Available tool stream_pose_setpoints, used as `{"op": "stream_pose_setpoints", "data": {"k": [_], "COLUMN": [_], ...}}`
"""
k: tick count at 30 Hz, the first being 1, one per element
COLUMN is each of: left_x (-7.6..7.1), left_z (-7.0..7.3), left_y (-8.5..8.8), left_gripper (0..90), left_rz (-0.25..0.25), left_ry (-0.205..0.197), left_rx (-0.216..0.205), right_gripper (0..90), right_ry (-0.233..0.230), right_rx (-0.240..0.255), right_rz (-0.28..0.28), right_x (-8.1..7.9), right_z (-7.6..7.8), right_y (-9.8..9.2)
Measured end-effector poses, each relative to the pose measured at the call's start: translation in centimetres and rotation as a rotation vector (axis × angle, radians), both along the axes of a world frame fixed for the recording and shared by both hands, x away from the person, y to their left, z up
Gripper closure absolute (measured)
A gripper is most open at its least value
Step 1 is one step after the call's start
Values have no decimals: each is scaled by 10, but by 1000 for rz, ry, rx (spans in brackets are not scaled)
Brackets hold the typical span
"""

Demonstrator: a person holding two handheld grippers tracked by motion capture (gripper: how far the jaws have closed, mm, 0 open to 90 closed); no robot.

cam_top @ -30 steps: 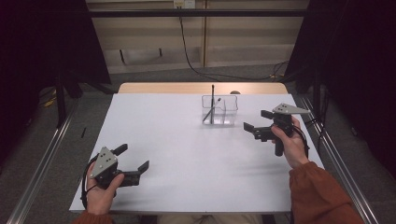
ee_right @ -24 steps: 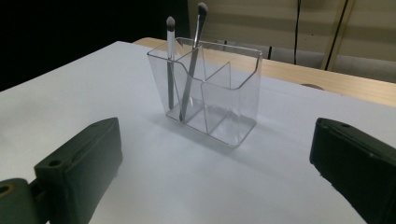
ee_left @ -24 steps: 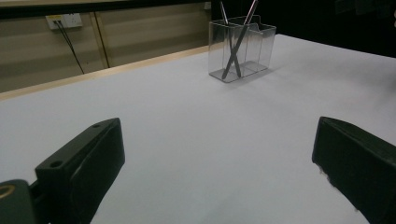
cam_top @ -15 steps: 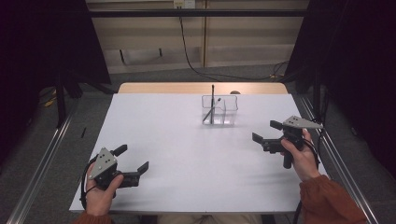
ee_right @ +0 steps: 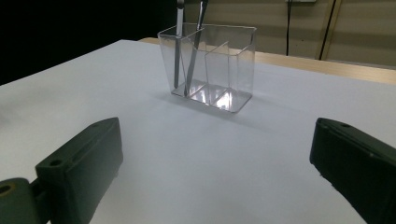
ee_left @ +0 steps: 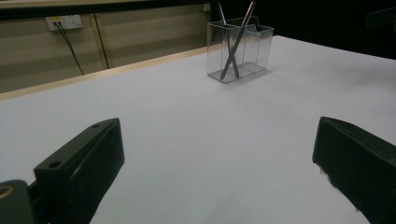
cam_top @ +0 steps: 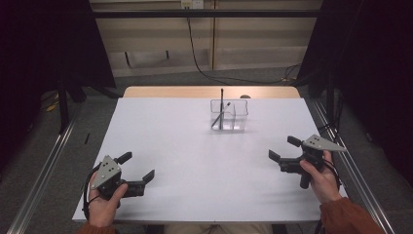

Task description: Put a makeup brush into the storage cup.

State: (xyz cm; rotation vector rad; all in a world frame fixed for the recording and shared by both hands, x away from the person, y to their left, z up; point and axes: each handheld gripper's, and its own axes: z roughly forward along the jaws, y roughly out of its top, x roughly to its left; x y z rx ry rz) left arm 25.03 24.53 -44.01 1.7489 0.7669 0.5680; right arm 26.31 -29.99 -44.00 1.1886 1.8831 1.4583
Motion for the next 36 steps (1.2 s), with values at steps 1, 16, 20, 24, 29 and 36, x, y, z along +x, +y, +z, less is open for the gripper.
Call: {"op": "stream_pose_setpoints", "data": {"k": [1,16,20,24,29,36], "left_x": [0,-3,-4,-7,-10,-10], "left_z": [0,0,0,1,1,1], "left_y": [0,1,2,2,5,7], "left_gripper": [21,21,21,21,20,19], "left_rz": [0,2,5,7,12,18], "left_ry": [0,2,-1,-4,-5,-2], "left_rx": [2,-5,-13,-16,-23,-19], "right_gripper": [21,21,21,21,20,20], "right_ry": [-4,-39,-46,-57,-69,-74], "right_rx": [0,4,12,14,25,-2], "right_rz": [-6,-50,-61,-68,-73,-54], "right_x": [-2,-27,-33,-38,-43,-45], "right_z": [-1,-7,-8,-8,-8,-11], "right_y": [-2,-17,-22,-24,-27,-26]}}
